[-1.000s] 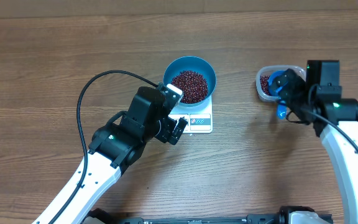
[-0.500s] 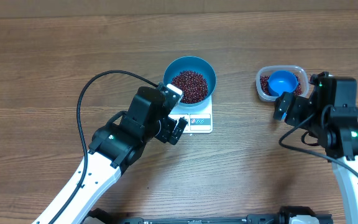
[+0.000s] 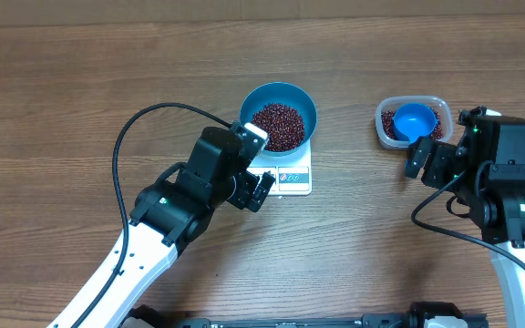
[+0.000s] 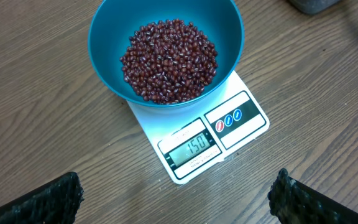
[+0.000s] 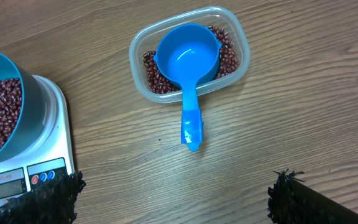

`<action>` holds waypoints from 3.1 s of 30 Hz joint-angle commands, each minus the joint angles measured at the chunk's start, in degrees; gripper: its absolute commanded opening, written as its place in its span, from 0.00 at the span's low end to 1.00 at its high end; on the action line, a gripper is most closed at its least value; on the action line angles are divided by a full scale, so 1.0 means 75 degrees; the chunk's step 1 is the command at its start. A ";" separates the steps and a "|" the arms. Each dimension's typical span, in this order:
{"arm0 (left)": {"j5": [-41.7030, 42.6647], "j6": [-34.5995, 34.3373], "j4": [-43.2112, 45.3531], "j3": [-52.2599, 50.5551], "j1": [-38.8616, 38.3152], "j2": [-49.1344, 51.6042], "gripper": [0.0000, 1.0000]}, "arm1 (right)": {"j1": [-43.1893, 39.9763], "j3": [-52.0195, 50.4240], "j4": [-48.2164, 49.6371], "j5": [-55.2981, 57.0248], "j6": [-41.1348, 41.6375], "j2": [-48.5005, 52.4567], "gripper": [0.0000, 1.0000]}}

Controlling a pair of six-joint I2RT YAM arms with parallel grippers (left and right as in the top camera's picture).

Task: Scoop item into bowl and weigh 150g on scale

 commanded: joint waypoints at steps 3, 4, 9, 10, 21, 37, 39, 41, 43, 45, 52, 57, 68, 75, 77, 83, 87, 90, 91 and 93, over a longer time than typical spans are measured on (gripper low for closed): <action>0.0122 -0.0096 0.0006 -0.0017 0.0038 0.0026 1.00 | -0.0020 0.0195 0.0041 0.0070 -0.0064 -0.0076 1.00; 0.0119 -0.0096 0.0006 -0.0017 0.0038 0.0026 0.99 | -0.0020 0.0195 0.0041 0.0070 -0.0064 -0.0076 1.00; 0.0119 -0.0096 0.0006 -0.0017 0.0038 0.0026 1.00 | -0.0020 0.0195 0.0041 0.0070 -0.0064 -0.0076 1.00; 0.0119 -0.0096 0.0006 -0.0017 0.0038 0.0026 0.99 | -0.0020 0.0195 0.0041 0.0070 -0.0064 -0.0076 1.00; 0.0119 -0.0096 0.0006 -0.0017 0.0038 0.0026 1.00 | -0.0020 0.0195 0.0041 0.0070 -0.0064 -0.0076 1.00; 0.0119 -0.0096 0.0006 -0.0017 0.0038 0.0026 1.00 | -0.0020 0.0195 0.0041 0.0070 -0.0064 -0.0076 1.00; 0.0122 -0.0096 0.0006 -0.0017 0.0038 0.0026 1.00 | -0.0020 0.0198 0.0041 0.0070 -0.0064 -0.0076 1.00; 0.0119 -0.0096 0.0006 -0.0017 0.0038 0.0026 1.00 | -0.0020 0.0195 0.0041 0.0070 -0.0064 -0.0076 1.00; 0.0119 -0.0096 0.0006 -0.0017 0.0038 0.0026 0.99 | -0.0020 0.0195 0.0041 0.0070 -0.0064 -0.0076 1.00; 0.0119 -0.0096 0.0006 -0.0017 0.0038 0.0026 1.00 | -0.0020 0.0195 0.0041 0.0070 -0.0064 -0.0076 1.00; 0.0119 -0.0096 0.0006 -0.0017 0.0038 0.0026 1.00 | -0.0020 0.0195 0.0041 0.0070 -0.0064 -0.0076 1.00; 0.0122 -0.0096 0.0006 -0.0017 0.0038 0.0026 0.99 | -0.0020 0.0195 0.0041 0.0070 -0.0064 -0.0076 1.00; 0.0119 -0.0096 0.0006 -0.0017 0.0038 0.0026 1.00 | -0.0020 0.0195 0.0041 0.0070 -0.0064 -0.0076 1.00; 0.0119 -0.0096 0.0003 -0.0017 0.0038 0.0026 1.00 | -0.0020 0.0195 0.0041 0.0070 -0.0064 -0.0076 1.00; 0.0119 -0.0096 0.0006 -0.0017 0.0038 0.0026 0.99 | -0.0020 0.0195 0.0041 0.0070 -0.0064 -0.0076 1.00; 0.0119 -0.0096 0.0006 -0.0017 0.0038 0.0029 1.00 | -0.0020 0.0195 0.0041 0.0070 -0.0064 -0.0076 1.00; 0.0119 -0.0096 -0.0052 -0.0017 0.0038 0.0035 1.00 | -0.0020 0.0198 0.0041 0.0070 -0.0064 -0.0076 1.00; 0.0119 -0.0096 -0.0192 -0.0020 0.0038 0.0137 1.00 | -0.0020 0.0198 0.0041 0.0070 -0.0064 -0.0076 1.00; 0.0119 -0.0096 -0.0195 -0.0020 0.0038 0.0216 1.00 | -0.0020 0.0195 0.0041 0.0070 -0.0064 -0.0076 1.00; 0.0119 -0.0096 -0.0189 -0.0020 0.0038 0.0443 1.00 | -0.0020 0.0195 0.0041 0.0070 -0.0064 -0.0076 1.00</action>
